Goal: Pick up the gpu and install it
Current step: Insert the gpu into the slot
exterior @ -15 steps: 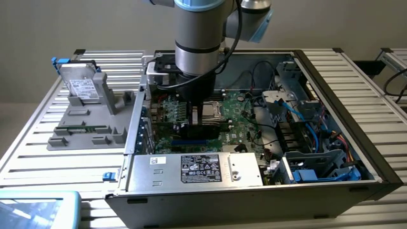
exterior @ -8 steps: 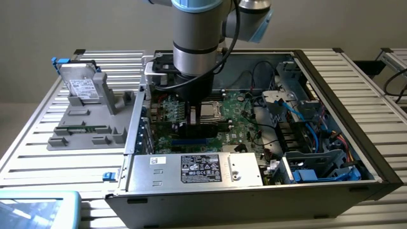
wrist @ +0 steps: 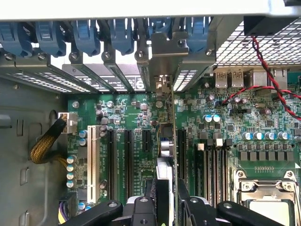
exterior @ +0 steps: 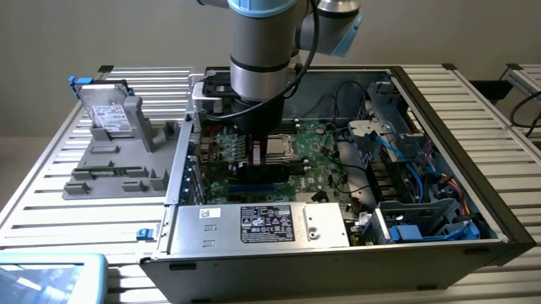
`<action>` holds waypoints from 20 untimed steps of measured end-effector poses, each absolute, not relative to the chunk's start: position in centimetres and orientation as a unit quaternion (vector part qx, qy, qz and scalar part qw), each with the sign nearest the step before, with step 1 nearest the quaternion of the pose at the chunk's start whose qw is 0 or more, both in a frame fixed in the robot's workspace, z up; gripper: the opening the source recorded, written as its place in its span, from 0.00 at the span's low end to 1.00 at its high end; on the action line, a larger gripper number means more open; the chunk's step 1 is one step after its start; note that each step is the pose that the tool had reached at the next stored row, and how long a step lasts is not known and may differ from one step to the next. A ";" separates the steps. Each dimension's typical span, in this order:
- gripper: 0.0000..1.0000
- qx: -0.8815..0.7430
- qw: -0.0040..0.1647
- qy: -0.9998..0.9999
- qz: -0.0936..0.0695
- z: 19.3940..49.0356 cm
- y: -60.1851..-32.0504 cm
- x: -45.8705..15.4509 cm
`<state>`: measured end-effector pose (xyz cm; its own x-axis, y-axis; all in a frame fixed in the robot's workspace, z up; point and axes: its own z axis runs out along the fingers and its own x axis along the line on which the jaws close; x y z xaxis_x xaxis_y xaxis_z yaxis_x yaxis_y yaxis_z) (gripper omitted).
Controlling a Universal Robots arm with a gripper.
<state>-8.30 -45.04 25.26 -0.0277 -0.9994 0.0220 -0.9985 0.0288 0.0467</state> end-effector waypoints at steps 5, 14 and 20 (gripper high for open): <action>0.28 0.697 0.024 -0.717 -0.009 25.3 -45.1 -8.3; 0.28 0.697 0.025 -0.717 -0.009 25.2 -45.2 -8.3; 0.28 0.697 0.026 -0.717 -0.008 25.2 -45.2 -8.3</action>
<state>-8.30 -45.25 25.21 -0.0278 -0.9993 0.0248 -0.9984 0.0289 0.0477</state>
